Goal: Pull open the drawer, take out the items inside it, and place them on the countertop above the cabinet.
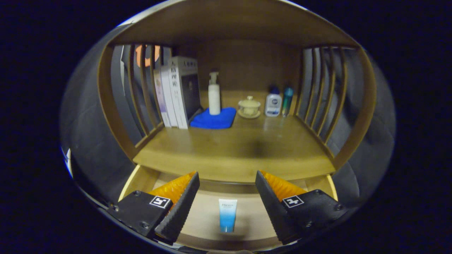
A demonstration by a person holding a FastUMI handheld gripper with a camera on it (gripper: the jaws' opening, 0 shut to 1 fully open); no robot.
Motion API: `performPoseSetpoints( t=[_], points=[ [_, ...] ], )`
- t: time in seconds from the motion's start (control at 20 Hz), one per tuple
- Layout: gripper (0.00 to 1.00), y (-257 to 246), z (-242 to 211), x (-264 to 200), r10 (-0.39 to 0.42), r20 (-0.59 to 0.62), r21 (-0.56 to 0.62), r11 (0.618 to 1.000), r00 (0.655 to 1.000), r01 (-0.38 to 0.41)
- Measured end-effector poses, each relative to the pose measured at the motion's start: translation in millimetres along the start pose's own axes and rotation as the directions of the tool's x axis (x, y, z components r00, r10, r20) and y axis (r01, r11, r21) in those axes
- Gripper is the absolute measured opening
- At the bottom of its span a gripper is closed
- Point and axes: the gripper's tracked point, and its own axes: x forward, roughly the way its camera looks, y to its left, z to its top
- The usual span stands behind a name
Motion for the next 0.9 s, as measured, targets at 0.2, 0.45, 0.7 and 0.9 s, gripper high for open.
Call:
performPoseSetpoints(
  t=[0.2,0.45,0.7,0.9],
  points=[
    [1.00,2,-38,33,0.017,-0.207,0.039,0.999,0.978,-0.009],
    [0.99,2,-91,55,0.008,-0.405,0.037,0.999,0.914,0.008],
    [0.98,-6,-130,59,0.011,-0.537,0.090,0.995,0.843,0.045],
    [0.85,-11,-142,63,-0.003,-0.581,0.090,0.994,0.814,0.068]
  ],
)
